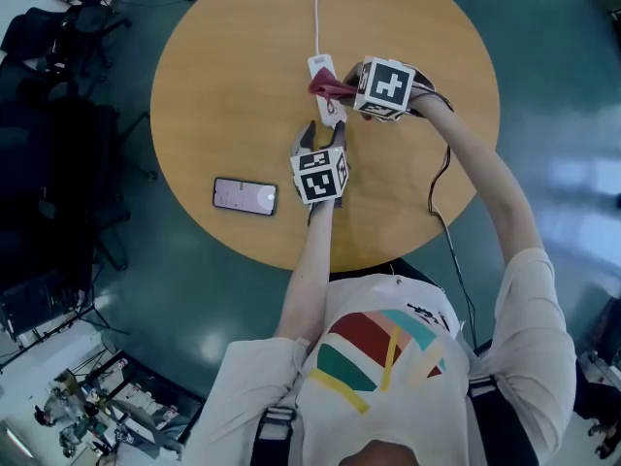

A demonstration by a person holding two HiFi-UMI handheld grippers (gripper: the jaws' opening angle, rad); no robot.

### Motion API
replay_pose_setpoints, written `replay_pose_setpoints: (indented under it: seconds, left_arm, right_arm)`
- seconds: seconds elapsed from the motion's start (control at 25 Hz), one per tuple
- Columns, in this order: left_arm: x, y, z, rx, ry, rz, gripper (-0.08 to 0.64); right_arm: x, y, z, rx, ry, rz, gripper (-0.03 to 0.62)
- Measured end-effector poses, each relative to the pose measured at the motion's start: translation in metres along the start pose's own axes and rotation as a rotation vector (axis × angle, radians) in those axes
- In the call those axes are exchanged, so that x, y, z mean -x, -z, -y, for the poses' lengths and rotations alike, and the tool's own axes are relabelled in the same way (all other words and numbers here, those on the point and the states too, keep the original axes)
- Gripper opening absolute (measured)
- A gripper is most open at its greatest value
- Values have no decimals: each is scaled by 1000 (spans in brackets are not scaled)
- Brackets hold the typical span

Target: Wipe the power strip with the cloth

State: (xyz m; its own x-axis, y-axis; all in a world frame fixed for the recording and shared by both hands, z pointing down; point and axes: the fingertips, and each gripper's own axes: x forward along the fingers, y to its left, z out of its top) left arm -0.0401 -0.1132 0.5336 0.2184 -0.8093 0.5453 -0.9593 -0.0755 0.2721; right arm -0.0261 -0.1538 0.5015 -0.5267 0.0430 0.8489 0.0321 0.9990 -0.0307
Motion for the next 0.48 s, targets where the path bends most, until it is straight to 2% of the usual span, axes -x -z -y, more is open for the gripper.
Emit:
replay_pose_setpoints:
  seconds: [0.08,0.12,0.2,0.32,0.48]
  left_arm:
    - [7,-18,-2,4,29,29,284]
    - [9,-30,-6,4,22,43,250]
    - [8,-53,-19,-6,-14,67,43]
    - [-13,-73,-26,-29,3,58,41]
    - [-44,-80,-20,-76,69,-1,41]
  right_arm:
    - [14,4,18,-139,49,56,40]
    - [22,7,27,-214,72,82,40]
    - [30,13,42,-361,109,122,40]
    - [29,22,61,-572,128,185,40]
    - [20,27,85,-881,84,303,40]
